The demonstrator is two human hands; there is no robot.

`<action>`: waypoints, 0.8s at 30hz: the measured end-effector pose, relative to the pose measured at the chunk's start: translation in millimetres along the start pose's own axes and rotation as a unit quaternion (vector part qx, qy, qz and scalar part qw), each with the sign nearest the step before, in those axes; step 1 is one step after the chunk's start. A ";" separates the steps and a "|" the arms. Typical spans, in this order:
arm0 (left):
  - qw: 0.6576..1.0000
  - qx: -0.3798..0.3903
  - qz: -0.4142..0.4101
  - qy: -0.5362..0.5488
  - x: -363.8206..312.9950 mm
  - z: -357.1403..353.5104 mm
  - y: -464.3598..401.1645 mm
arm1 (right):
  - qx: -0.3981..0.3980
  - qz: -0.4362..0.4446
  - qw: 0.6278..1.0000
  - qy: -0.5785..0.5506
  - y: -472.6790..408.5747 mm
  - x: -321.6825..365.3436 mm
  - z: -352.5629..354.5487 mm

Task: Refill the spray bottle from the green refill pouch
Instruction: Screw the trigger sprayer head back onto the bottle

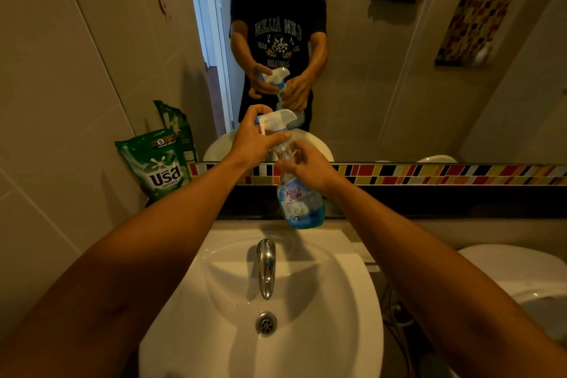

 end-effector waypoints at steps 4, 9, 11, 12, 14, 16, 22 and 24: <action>1.000 -0.014 0.000 0.008 -0.3 -0.3 -3.3 | -0.004 0.004 1.000 0.017 -3.3 0.3 2.3; 1.000 0.009 -0.008 -0.004 -5.3 -0.9 -6.7 | 0.014 0.013 0.999 -0.031 -4.2 -1.2 3.7; 1.000 0.021 -0.011 0.001 -7.6 -1.9 -7.1 | 0.017 0.011 0.999 -0.043 -5.1 -2.5 5.1; 1.000 0.027 -0.012 0.007 -8.6 -3.3 -7.4 | 0.022 0.008 0.998 -0.051 -6.0 -3.7 5.5; 0.999 0.036 -0.012 0.014 -12.0 -6.1 -6.9 | 0.032 0.000 0.997 -0.073 -6.5 -6.2 6.6; 0.999 0.046 -0.010 0.018 -15.4 -8.5 -6.6 | 0.045 -0.005 0.994 -0.099 -6.4 -8.6 7.2; 0.997 0.070 0.006 0.013 -13.8 -13.0 -5.7 | 0.093 -0.031 0.979 -0.178 -3.5 -13.4 3.2; 0.997 0.077 0.009 0.023 -10.9 -15.7 -4.8 | 0.104 -0.043 0.975 -0.194 -0.6 -16.9 2.2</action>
Point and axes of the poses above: each hand's wrist, its own y-axis away from the middle knuckle, its own z-axis out of the back of the hand, x = y × z, the point moved 10 cm from there along -y, towards the middle knuckle
